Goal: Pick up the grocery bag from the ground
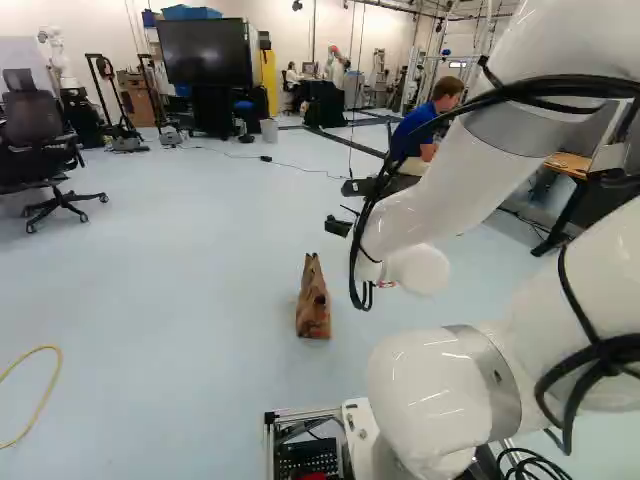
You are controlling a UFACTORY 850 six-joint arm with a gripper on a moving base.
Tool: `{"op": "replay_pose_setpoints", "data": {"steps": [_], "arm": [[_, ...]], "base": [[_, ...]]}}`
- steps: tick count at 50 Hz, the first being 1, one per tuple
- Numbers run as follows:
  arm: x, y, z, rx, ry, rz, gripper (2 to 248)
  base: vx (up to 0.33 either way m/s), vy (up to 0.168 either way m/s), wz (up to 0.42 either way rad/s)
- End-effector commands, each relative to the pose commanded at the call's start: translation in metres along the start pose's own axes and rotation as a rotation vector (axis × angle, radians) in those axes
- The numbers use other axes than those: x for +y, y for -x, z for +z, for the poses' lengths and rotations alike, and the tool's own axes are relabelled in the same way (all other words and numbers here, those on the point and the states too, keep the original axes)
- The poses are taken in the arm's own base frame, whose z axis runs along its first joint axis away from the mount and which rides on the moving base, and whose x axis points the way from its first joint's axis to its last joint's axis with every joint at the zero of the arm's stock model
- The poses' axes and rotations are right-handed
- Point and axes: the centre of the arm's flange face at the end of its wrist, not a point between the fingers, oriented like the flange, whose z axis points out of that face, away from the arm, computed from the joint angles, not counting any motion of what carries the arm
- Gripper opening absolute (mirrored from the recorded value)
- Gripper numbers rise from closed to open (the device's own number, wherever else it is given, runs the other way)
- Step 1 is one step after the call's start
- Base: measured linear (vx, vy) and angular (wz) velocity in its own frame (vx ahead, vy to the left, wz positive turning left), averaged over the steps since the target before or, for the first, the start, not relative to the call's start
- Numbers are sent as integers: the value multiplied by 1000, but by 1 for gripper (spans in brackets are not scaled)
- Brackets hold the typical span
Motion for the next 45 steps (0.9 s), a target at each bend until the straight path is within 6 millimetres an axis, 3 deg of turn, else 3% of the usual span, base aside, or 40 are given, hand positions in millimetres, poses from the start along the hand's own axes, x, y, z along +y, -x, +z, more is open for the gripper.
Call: {"op": "replay_pose_setpoints", "data": {"steps": [9, 10, 25, 45], "arm": [[0, 0, 0, 0, 0, 0, 247], [0, -5, 10, -5, 0, 0, 247], [0, -16, 39, -46, 0, 0, 247], [-5, -15, 88, -306, -13, -7, 247]], "base": [[251, -4, -30], [240, -10, -33], [38, 1, -12], [0, 0, 0]]}}
